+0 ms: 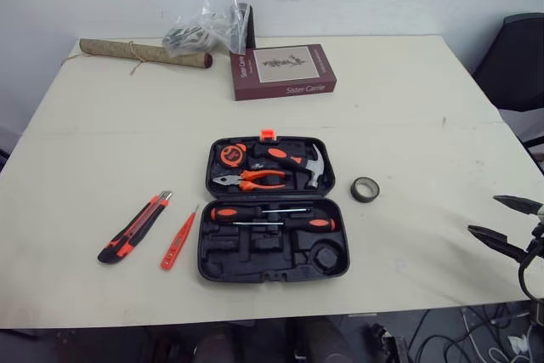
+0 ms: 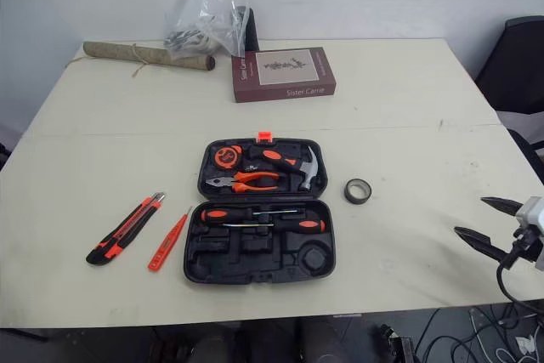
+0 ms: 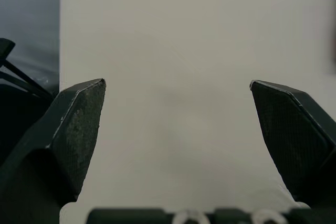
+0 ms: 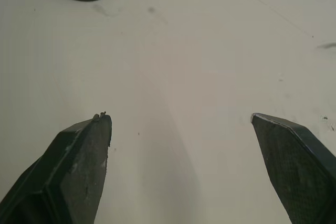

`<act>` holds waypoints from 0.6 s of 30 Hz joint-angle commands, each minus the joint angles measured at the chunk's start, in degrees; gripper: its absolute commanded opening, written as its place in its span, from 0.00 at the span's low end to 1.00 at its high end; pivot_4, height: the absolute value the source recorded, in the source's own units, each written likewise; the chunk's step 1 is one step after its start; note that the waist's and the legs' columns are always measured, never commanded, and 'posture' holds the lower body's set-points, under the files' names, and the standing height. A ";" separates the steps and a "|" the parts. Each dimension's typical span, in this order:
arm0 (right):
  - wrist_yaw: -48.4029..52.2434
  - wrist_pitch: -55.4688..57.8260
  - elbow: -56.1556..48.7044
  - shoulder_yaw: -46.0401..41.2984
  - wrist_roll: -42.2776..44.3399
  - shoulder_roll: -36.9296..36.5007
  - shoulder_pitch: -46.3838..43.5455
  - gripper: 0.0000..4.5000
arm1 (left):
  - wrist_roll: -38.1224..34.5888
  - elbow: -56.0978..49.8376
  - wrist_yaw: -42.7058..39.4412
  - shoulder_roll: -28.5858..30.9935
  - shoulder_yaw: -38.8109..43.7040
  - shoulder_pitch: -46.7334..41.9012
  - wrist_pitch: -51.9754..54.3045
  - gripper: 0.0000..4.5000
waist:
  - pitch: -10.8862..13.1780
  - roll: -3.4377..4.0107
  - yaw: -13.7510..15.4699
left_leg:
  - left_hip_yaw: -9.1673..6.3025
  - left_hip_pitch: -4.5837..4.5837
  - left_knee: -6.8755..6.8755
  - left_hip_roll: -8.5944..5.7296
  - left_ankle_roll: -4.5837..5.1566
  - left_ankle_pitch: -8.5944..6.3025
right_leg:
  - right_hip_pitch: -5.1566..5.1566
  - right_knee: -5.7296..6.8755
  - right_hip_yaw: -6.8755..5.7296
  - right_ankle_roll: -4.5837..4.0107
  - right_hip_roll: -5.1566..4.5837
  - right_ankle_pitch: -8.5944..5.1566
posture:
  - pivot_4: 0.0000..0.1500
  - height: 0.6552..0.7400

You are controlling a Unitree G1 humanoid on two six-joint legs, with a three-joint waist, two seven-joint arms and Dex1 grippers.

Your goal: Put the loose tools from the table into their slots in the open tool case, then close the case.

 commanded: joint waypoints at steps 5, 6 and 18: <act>1.78 6.11 -18.72 6.31 7.74 7.37 -3.99 0.98 | -8.12 -27.83 8.55 -5.09 -1.70 4.51 20.22 1.00 | 0.09 0.16 -0.18 | 0.00 0.07 -0.20 0.05 -0.21 0.09 | -0.03 0.06 0.03 -0.01 0.06 -0.01 | 1.00 1.00; 0.89 8.11 -22.61 7.69 9.42 9.11 -4.94 0.98 | -10.07 -33.93 10.78 -6.25 -2.47 5.20 23.42 1.00 | 0.11 0.18 -0.06 | 0.00 0.04 -0.19 0.04 -0.21 0.09 | -0.06 0.06 0.03 -0.01 0.06 -0.01 | 1.00 1.00; 6.75 10.36 -38.55 20.04 13.69 18.12 -8.04 0.98 | -16.36 -72.99 37.99 -12.49 -18.47 7.94 47.56 1.00 | 0.16 0.14 1.62 | -0.05 0.03 -0.01 -0.01 -0.14 0.12 | 0.06 -0.04 0.16 0.04 0.16 0.02 | 1.00 1.00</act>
